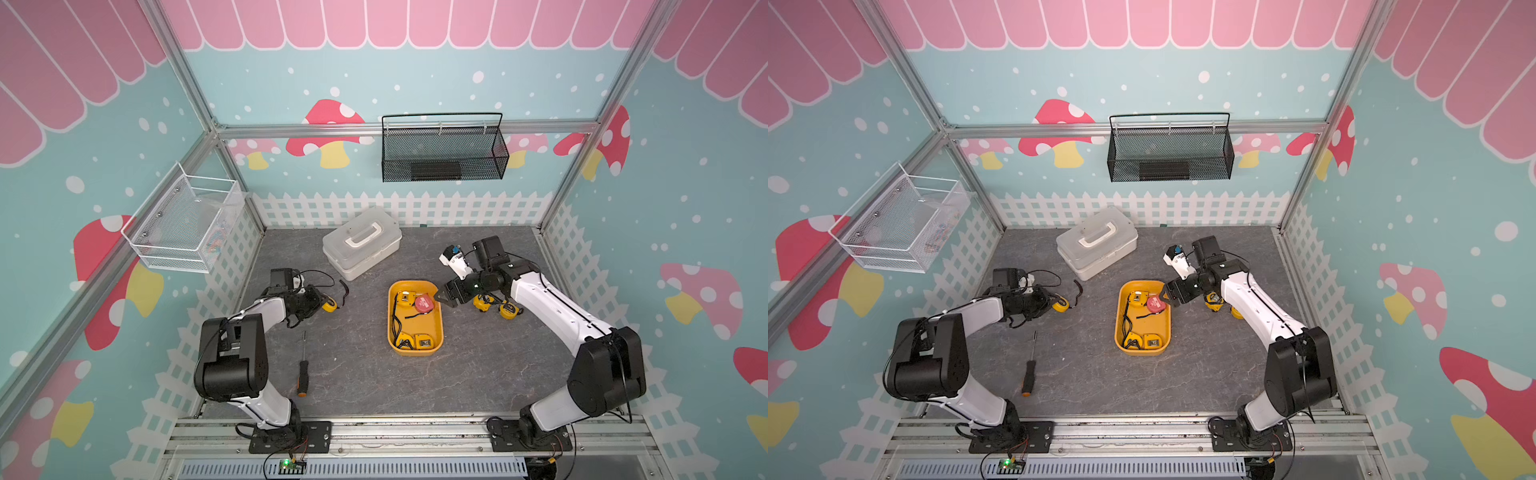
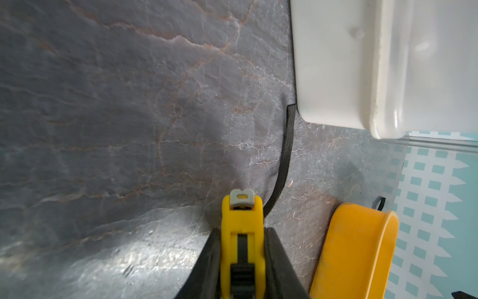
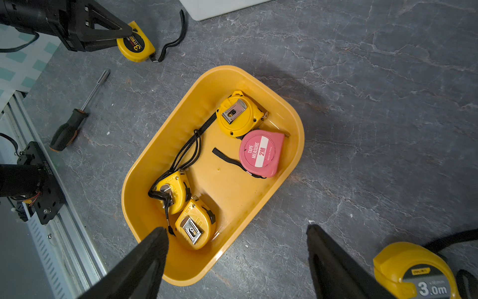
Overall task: Take the tape measure out of the storage box
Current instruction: Place the tape measure at the center of the board, then pick up the tape measure from the storage box.
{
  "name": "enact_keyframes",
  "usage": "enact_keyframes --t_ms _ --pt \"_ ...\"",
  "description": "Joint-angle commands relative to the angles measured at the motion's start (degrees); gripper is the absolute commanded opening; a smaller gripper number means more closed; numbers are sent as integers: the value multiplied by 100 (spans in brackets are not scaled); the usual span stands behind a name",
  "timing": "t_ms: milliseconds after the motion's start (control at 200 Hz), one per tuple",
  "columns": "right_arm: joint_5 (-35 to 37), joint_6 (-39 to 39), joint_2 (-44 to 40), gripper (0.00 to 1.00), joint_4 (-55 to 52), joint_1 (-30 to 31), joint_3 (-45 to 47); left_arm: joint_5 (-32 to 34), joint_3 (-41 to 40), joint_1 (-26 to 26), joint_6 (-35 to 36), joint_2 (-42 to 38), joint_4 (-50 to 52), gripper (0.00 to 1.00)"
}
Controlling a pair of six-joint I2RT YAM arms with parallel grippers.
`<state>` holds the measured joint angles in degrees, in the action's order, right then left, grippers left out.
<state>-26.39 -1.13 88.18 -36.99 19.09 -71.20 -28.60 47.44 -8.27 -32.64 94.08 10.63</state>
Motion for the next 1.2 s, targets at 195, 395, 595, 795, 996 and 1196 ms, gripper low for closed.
enact_keyframes --t_ms 195,395,595,795,996,1196 --pt "2 -72 69 85 -15 -37 97 276 -16 -74 153 250 167 42" --pt "10 -41 131 84 -36 -37 67 315 -25 -98 153 217 189 53" --pt "-73 61 434 84 -71 15 -199 411 -42 -98 155 -23 287 59" --pt "879 -243 1079 82 -495 801 -823 511 -87 -104 22 -562 419 61" --pt "1501 -234 1905 78 -971 1260 -1558 678 -92 -91 204 -1220 758 64" --pt "2016 13 2544 75 -1353 1402 -2088 879 -42 -87 339 -1435 1037 65"
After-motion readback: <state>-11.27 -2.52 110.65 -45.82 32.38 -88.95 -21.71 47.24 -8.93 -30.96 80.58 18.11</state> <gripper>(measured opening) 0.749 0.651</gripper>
